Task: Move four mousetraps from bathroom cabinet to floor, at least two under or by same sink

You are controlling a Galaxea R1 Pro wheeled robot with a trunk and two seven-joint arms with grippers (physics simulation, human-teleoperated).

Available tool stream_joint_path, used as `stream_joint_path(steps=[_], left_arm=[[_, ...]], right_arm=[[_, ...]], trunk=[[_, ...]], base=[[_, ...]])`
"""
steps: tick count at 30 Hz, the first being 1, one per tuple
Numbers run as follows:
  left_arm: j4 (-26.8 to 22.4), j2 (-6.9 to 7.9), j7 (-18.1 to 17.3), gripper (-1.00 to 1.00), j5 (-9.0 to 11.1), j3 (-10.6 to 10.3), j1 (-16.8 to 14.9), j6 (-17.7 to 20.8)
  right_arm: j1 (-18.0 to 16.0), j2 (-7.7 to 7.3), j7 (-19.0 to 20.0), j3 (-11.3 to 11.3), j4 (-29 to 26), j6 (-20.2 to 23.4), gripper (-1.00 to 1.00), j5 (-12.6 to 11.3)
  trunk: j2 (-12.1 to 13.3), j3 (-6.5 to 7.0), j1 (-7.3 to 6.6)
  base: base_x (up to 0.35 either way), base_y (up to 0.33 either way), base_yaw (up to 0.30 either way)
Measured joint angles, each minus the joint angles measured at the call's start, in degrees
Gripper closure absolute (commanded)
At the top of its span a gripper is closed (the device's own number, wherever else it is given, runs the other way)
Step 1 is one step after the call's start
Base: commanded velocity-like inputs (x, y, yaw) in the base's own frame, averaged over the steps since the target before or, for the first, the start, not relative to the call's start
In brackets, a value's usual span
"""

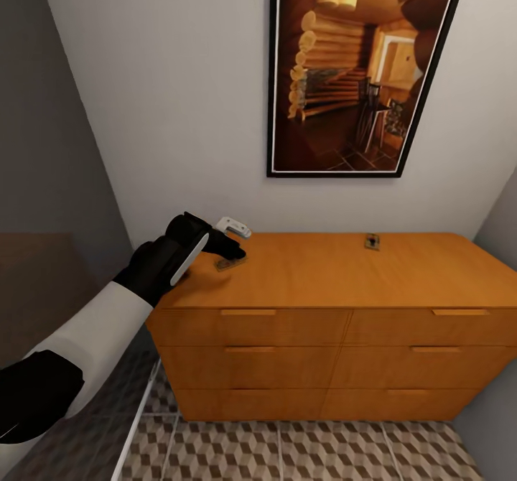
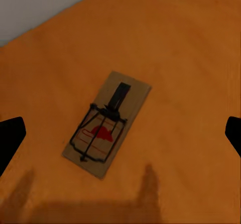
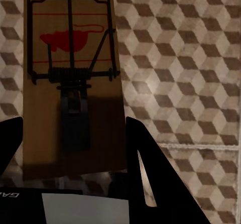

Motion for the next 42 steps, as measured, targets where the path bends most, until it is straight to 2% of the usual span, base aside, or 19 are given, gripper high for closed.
stream_joint_path(steps=[14, 17, 20, 22, 26, 29, 31, 34, 42], left_arm=[[0.0, 0.4, -0.1, -1.0, 0.0, -0.4, 0.0, 0.0], [0.0, 0.8, -0.1, -1.0, 0.0, -1.3, 0.0, 0.0], [-0.2, 1.01, -0.3, -1.0, 0.0, -3.0, 0.0, 0.0], [-0.4, 1.1, -1.7, -1.0, 0.0, -3.5, 0.0, 0.0], [-1.3, 1.62, -9.0, -1.0, -0.2, -3.9, 0.0, -0.3], [-2.8, 3.0, -14.5, -1.0, -0.9, -3.9, 0.0, -0.5], [-3.9, 3.94, -16.4, -1.0, -1.4, -4.0, 0.0, -0.6], [-5.4, 5.41, -17.8, -1.0, -1.9, -4.0, 0.0, -0.6], [-8.0, 7.75, -19.7, -1.0, -2.0, -4.0, 0.0, -0.6]], right_arm=[[0.0, 0.1, 0.0, 0.0, 0.0, 0.0, 1.0, 0.0], [0.0, 0.16, 0.0, 0.0, 0.0, 0.0, 1.0, 0.0], [0.0, 0.16, 0.0, 0.0, 0.0, 0.0, 1.0, 0.0], [0.0, 0.17, 0.0, 0.0, 0.0, 0.0, 1.0, 0.0], [0.0, 0.16, 0.0, 0.0, 0.0, 0.0, 1.0, 0.0], [0.0, 0.15, 0.0, 0.0, 0.0, 0.0, 1.0, 0.0], [0.0, 0.14, -0.1, 0.0, 0.0, 0.0, 1.0, 0.0], [0.0, 0.14, -0.1, 0.0, 0.0, 0.0, 1.0, 0.0], [0.0, 0.17, -0.1, 0.0, 0.0, 0.0, 1.0, 0.0]], trunk=[[0.0, 0.0, 0.03], [0.0, 0.0, 0.03], [0.0, 0.0, 0.03], [0.0, 0.0, 0.03], [0.0, 0.0, 0.03], [0.0, 0.0, 0.03], [0.0, 0.0, 0.03], [0.0, 0.0, 0.03], [0.0, 0.0, 0.03]], base=[[0.024, 0.0, 0.0], [0.0, 0.0, 0.0], [0.0, 0.0, 0.0], [0.0, 0.0, 0.0], [0.0, 0.0, 0.0], [0.0, 0.0, 0.0], [0.0, 0.0, 0.0], [0.0, 0.0, 0.0], [0.0, 0.0, 0.0]])
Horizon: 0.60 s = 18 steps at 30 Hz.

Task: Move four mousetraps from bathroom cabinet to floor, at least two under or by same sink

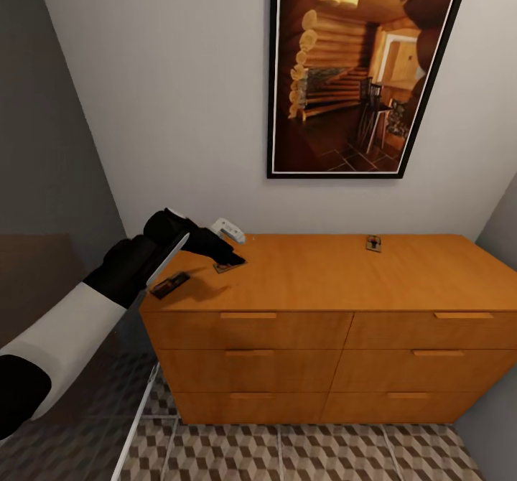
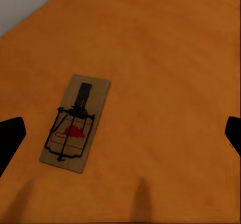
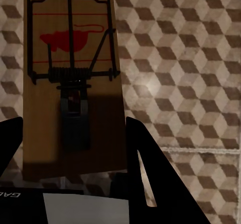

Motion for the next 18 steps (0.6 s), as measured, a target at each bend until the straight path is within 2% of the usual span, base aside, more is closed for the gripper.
stream_joint_path(steps=[6, 8, 11, 12, 13, 14, 15, 16, 17, 18], left_arm=[[-1.2, 0.69, -8.5, -1.0, -0.7, 0.0, 0.0, -0.3], [-1.4, 0.92, -11.2, -1.0, -2.3, -0.1, 0.0, -0.4], [-2.0, 1.08, -14.8, -1.0, -6.2, -0.1, 0.0, -0.3], [-2.1, 1.09, -15.6, -1.0, -6.9, -0.1, 0.0, -0.3], [-2.2, 1.11, -17.2, -1.0, -8.3, -0.1, 0.0, -0.4], [-2.4, 1.13, -19.7, -1.0, -10.7, -0.1, 0.0, -0.6], [-2.4, 1.13, -20.6, -1.0, -11.8, -0.1, 0.0, -0.8], [-2.5, 1.14, -23.4, -1.0, -15.4, -0.1, 0.0, -1.2], [-2.5, 1.14, -24.5, -1.0, -16.9, -0.1, 0.0, -1.3], [-2.5, 1.14, -26.7, -1.0, -19.5, -0.1, 0.0, -1.4]], right_arm=[[0.0, 0.0, 0.0, 0.0, 0.0, 0.0, 1.0, 0.0], [0.0, 0.0, 0.0, 0.0, 0.0, 0.0, 1.0, 0.0], [0.0, 0.0, 0.0, 0.0, 0.0, 0.0, 1.0, 0.0], [0.0, 0.0, 0.0, 0.0, 0.0, 0.0, 1.0, 0.0], [0.0, 0.0, 0.0, 0.0, 0.0, 0.0, 1.0, 0.0], [0.0, 0.0, 0.0, 0.0, 0.0, 0.0, 1.0, 0.0], [0.0, 0.0, 0.0, 0.0, 0.0, 0.0, 1.0, 0.0], [0.0, 0.02, 0.0, 0.0, 0.0, 0.0, 1.0, 0.0], [0.0, 0.03, 0.0, 0.0, 0.0, 0.0, 1.0, 0.0], [0.0, 0.04, 0.0, 0.0, 0.0, 0.0, 1.0, 0.0]], trunk=[[0.0, 0.0, 0.0], [0.0, 0.0, 0.0], [0.0, 0.0, 0.0], [0.0, 0.0, 0.0], [0.0, 0.0, 0.0], [0.0, 0.0, 0.0], [0.0, 0.0, 0.0], [0.0, 0.0, 0.0], [0.0, 0.0, 0.0], [0.0, 0.0, 0.0]], base=[[0.0, 0.0, 0.0], [0.0, 0.0, 0.0], [0.0, 0.0, 0.0], [0.0, 0.0, 0.0], [0.0, 0.0, 0.0], [0.0, 0.0, 0.0], [0.0, 0.0, 0.0], [0.0, 0.0, 0.0], [0.0, 0.0, 0.0], [0.0, 0.0, 0.0]])
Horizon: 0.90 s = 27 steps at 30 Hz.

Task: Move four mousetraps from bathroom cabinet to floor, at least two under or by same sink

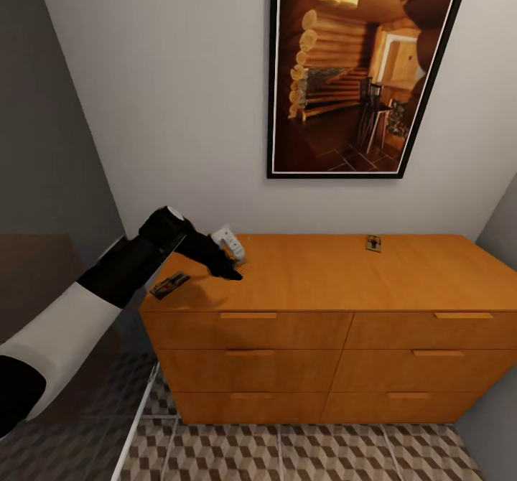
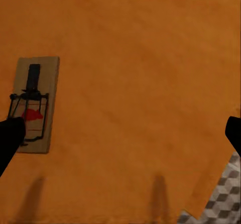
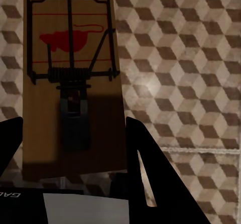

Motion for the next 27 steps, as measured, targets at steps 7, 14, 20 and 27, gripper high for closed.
stream_joint_path(steps=[7, 14, 20, 27], left_arm=[[-1.2, 0.0, -11.9, -1.0, -13.1, 0.1, 0.0, -0.7], [-2.8, 0.0, -15.4, -1.0, -16.9, 0.3, 0.0, -0.9], [-3.2, 0.0, -21.7, -1.0, -17.1, 1.7, 0.0, -2.4], [-3.2, 0.02, -30.2, -1.0, -17.2, 7.7, 0.0, -9.1]], right_arm=[[0.0, -0.03, 0.0, 0.0, 0.0, 0.0, 1.0, 0.0], [0.0, 0.01, 0.0, 0.0, 0.0, 0.0, 1.0, 0.0], [0.0, -0.02, 0.0, 0.0, 0.0, 0.0, 1.0, 0.0], [0.0, -0.02, 0.0, 0.0, 0.0, 0.0, 1.0, 0.0]], trunk=[[0.0, 0.0, 0.0], [0.0, 0.0, 0.0], [0.0, 0.0, 0.0], [0.0, 0.0, 0.0]], base=[[0.0, 0.0, 0.0], [0.0, 0.0, 0.0], [0.0, 0.0, 0.0], [0.0, 0.0, 0.0]])
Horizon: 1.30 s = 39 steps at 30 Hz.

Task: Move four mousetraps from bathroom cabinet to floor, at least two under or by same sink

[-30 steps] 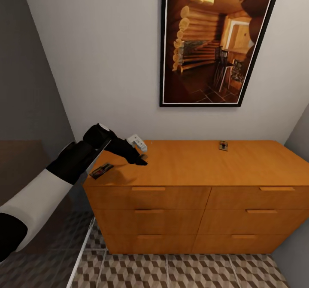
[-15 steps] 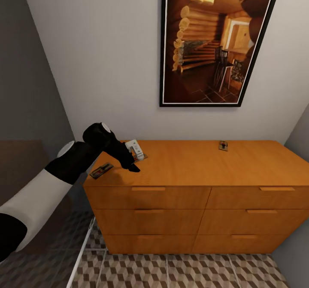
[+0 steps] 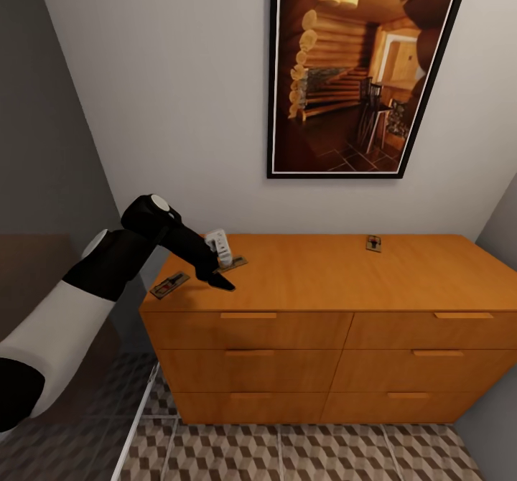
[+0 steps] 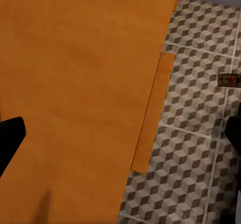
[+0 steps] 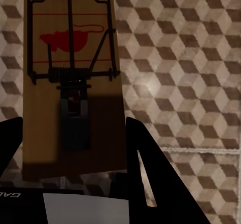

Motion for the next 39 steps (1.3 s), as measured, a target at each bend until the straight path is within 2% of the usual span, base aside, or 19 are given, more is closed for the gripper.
stream_joint_path(steps=[12, 16, 19, 21, 39], left_arm=[[0.7, -0.34, 0.6, -1.0, -0.6, 0.9, 0.0, -0.2], [0.8, -0.37, 6.2, -1.0, -0.7, 0.9, 0.0, 1.5], [1.1, -0.37, 11.6, -1.0, -0.7, 0.9, 0.0, 4.3], [1.1, -0.37, 12.8, -1.0, -0.7, 0.9, 0.0, 5.1], [1.3, -0.29, 13.9, -1.0, -0.6, 0.6, 0.0, 5.8]], right_arm=[[0.0, 0.05, 0.0, 0.0, 0.0, 0.0, 1.0, 0.0], [0.0, 0.07, 0.0, 0.0, 0.0, 0.0, 1.0, 0.0], [0.0, 0.06, 0.0, 0.0, 0.0, 0.0, 1.0, 0.0], [0.0, 0.04, 0.0, 0.0, 0.0, 0.0, 1.0, 0.0], [0.0, 0.16, 0.0, 0.0, 0.0, 0.1, 1.0, -0.1]], trunk=[[0.0, 0.0, 0.0], [0.0, 0.0, 0.0], [0.0, 0.0, 0.0], [0.0, 0.0, 0.0], [0.0, 0.02, 0.0]], base=[[0.0, 0.0, 0.0], [0.0, 0.0, 0.0], [0.0, 0.0, 0.0], [0.0, 0.0, 0.0], [0.0, 0.0, -0.017]])
